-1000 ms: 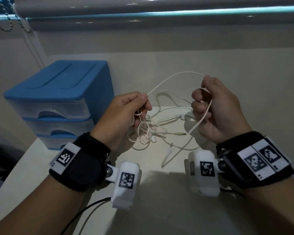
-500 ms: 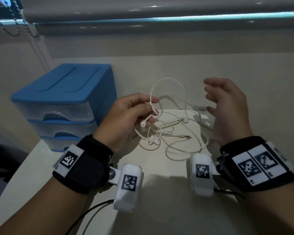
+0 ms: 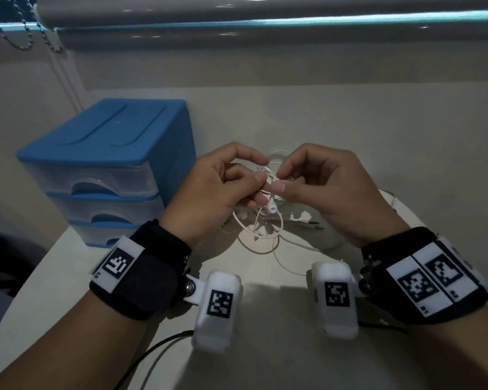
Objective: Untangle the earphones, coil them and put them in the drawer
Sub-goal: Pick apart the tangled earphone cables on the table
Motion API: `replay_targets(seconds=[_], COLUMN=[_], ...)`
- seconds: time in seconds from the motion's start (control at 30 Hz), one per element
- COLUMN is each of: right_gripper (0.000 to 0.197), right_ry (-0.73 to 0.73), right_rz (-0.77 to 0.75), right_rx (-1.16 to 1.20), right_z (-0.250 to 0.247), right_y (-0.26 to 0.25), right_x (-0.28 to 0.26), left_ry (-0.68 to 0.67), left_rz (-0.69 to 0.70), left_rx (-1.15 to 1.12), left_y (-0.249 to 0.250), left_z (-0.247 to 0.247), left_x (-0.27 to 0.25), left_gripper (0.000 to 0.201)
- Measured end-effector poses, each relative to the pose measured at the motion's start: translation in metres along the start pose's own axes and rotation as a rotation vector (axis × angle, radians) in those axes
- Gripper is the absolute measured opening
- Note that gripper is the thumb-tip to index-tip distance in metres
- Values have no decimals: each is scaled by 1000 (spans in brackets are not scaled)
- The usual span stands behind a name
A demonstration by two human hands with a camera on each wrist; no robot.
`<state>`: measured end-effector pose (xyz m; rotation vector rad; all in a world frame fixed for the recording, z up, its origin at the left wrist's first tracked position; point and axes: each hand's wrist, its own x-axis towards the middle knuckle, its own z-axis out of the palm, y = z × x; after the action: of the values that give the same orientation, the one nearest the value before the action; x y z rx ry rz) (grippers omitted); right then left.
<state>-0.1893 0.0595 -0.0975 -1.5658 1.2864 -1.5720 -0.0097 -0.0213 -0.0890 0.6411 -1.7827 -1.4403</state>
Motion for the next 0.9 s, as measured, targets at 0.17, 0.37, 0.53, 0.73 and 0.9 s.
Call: replay_targets(seconds=[0.17, 0.37, 0.53, 0.73, 0.9], right_gripper=[13, 29, 43, 27, 22], right_ry=[25, -22, -96, 21, 36], right_rz=[21, 19, 81, 64, 63], right_rx=[1, 84, 37, 60, 46], right_z=[-1, -4, -4, -2, -3], right_y=[2, -2, -2, -1, 2], right_x=[1, -1, -2, -2, -1], left_ry=[10, 63, 121, 110, 50], left_rz=[8, -25, -36, -25, 30], left_rx=[-20, -75, -114, -103, 5], left_y=[-2, -3, -5, -3, 1], left_z=[1, 1, 1, 2, 1], left_x=[1, 1, 2, 1, -1], left_gripper=[9, 5, 5, 4, 5])
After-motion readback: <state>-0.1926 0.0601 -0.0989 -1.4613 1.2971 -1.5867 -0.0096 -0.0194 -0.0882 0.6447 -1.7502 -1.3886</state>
